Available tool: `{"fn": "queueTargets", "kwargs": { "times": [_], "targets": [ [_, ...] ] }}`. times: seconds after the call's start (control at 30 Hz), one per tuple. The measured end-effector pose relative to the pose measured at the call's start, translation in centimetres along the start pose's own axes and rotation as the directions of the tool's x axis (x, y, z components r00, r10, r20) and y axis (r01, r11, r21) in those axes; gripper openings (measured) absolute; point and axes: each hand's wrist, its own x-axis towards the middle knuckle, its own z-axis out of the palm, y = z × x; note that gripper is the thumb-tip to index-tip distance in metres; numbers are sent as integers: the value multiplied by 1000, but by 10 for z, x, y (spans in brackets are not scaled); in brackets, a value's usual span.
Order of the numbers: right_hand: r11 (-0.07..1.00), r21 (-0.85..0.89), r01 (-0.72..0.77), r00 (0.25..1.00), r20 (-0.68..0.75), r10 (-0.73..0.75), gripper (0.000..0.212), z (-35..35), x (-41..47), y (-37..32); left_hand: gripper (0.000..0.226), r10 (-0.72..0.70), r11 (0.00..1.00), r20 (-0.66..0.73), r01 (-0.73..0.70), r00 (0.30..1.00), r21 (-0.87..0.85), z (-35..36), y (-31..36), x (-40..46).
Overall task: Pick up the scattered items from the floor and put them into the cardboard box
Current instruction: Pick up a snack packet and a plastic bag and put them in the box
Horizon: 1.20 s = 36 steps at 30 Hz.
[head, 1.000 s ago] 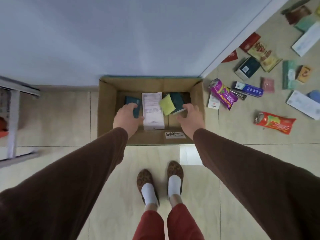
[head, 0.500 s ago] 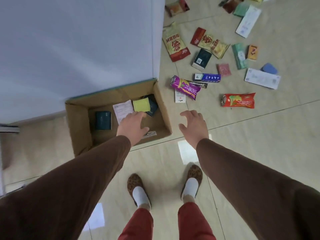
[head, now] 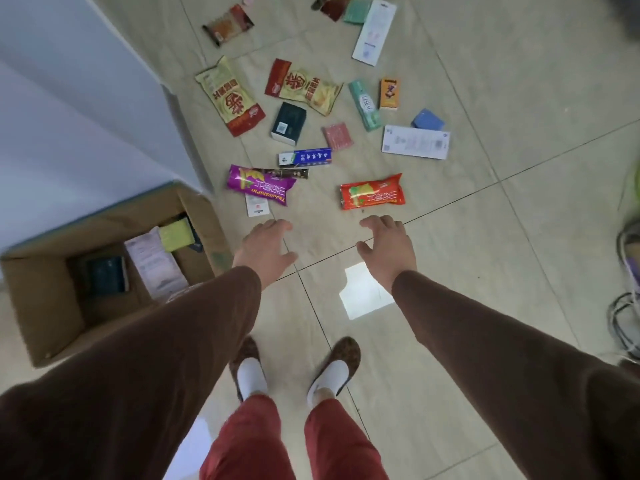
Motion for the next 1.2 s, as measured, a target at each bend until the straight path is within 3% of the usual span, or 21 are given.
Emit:
{"fn": "queueTargets", "kwargs": {
  "times": [0.57,0.87,1.2],
  "targets": [
    [995,66,-81,996,-27,83,42,-169,179,149,49,37,997,55,-40,998,59,-21,213,195],
    [991,113,-69,997,43,64,43,-258,261,274,47,-23,997,65,19,998,68,-6,362,294],
    [999,33,17,997,70,-19,42,-373,390,357,49,-98,990,39,102,994,-99,-4,491,406]
  ]
}}
